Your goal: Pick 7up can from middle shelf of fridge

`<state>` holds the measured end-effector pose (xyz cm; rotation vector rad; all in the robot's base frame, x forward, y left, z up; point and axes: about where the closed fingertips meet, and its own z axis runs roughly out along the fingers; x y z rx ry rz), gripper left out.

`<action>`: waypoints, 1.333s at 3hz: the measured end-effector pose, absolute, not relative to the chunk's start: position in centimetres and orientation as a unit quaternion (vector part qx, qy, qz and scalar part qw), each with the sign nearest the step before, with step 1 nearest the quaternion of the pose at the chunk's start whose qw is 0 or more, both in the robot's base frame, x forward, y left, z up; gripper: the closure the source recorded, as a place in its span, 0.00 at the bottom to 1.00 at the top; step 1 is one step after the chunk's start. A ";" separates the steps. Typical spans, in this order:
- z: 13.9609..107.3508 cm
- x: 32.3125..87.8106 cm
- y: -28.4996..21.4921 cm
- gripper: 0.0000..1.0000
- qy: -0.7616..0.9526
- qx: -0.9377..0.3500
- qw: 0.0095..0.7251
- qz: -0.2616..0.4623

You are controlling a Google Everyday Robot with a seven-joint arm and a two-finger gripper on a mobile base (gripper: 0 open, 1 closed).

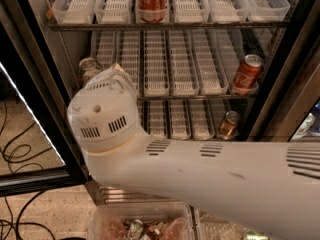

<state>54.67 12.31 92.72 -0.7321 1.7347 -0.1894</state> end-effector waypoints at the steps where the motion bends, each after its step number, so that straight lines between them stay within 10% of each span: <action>1: 92.6 53.8 11.7 0.50 0.747 -0.312 0.580 -0.086; 3: 92.6 53.8 11.7 0.00 0.747 -0.312 0.580 -0.086; 4: 92.6 53.8 11.7 0.00 0.747 -0.312 0.580 -0.086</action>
Offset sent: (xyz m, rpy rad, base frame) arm -0.0075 -0.0057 -0.0011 -0.0057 0.0070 -0.0108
